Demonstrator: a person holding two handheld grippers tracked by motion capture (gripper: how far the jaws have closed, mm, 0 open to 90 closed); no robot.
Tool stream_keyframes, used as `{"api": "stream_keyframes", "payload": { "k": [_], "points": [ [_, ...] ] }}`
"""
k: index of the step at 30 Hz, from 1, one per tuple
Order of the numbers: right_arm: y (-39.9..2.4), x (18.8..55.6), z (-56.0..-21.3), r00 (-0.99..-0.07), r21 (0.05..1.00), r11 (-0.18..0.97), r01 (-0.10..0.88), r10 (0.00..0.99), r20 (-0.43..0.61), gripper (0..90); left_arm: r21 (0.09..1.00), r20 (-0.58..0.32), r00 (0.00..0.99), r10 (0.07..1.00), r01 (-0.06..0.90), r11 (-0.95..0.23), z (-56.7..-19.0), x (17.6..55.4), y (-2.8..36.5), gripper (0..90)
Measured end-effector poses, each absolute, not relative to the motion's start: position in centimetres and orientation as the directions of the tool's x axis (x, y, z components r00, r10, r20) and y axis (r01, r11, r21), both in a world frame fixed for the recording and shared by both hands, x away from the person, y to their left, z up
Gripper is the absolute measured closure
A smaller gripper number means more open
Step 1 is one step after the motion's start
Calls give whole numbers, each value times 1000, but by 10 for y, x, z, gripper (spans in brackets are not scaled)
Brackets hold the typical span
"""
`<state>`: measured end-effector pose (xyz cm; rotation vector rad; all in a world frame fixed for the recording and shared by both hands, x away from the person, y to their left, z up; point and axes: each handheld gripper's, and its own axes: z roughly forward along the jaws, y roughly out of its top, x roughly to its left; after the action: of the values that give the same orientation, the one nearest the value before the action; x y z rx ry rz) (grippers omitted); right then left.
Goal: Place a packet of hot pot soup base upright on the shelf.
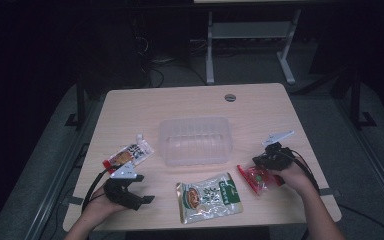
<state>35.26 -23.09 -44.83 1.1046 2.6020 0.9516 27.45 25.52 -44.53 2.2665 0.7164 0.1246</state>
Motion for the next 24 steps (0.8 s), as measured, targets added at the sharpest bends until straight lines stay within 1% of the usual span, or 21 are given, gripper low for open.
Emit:
{"api": "stream_keyframes", "payload": {
  "k": [6,7,12,14,16,19,24],
  "points": [
    [-234,346,-446,-715,597,533,599,692,100,897,682,-128,838,531,463,-566,-445,274,255,142],
    [-234,346,-446,-715,597,532,600,692,101,897,685,-117,842,527,453,-570,-445,275,255,141],
    [-241,338,-433,-700,650,493,579,709,86,897,691,-117,844,523,448,-568,-444,273,254,142],
    [-250,330,-429,-691,658,492,570,721,60,897,691,-114,846,520,444,-571,-444,274,254,141],
    [-262,322,-429,-668,656,476,586,741,59,897,689,-112,848,518,442,-574,-445,274,253,142],
    [-287,314,-433,-624,653,439,617,778,66,897,686,-109,852,512,437,-582,-444,273,251,142],
    [-313,313,-444,-566,631,391,670,819,94,897,686,-111,853,510,437,-582,-444,274,249,143]
  ]
}}
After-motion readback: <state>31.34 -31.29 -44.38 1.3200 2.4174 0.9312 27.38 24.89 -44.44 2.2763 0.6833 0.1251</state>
